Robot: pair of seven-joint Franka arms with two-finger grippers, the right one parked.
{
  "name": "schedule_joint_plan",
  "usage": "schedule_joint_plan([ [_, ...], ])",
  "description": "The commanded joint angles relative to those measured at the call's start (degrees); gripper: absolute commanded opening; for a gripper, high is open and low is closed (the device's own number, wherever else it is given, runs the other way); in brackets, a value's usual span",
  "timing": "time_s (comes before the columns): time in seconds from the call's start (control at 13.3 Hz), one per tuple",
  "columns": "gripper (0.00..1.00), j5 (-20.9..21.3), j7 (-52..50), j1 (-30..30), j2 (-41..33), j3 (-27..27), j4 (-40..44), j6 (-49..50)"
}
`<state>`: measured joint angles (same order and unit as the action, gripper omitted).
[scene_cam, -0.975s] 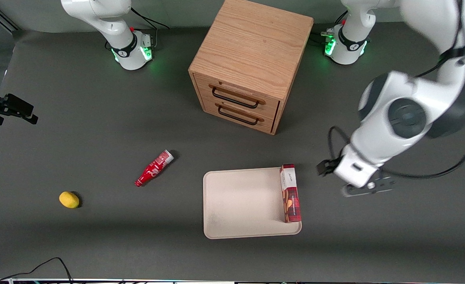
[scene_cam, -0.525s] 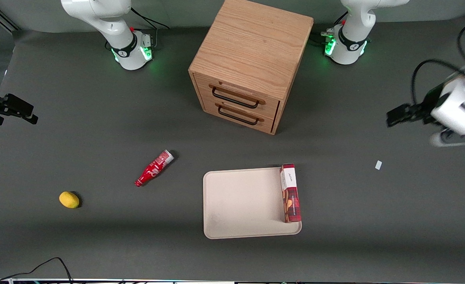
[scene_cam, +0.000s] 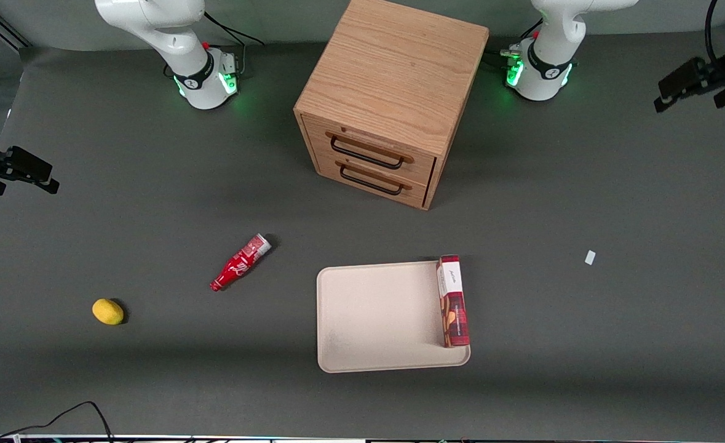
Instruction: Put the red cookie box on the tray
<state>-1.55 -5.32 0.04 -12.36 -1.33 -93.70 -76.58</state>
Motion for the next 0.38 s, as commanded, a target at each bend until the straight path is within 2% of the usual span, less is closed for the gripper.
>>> schedule_joint_plan([
  [0.0, 1.00, 0.1, 0.7, -0.8, -1.3, 0.3, -0.5, 1.7],
  [0.3, 1.00, 0.1, 1.4, -0.9, 2.9, 0.4, 4.8, 4.5],
])
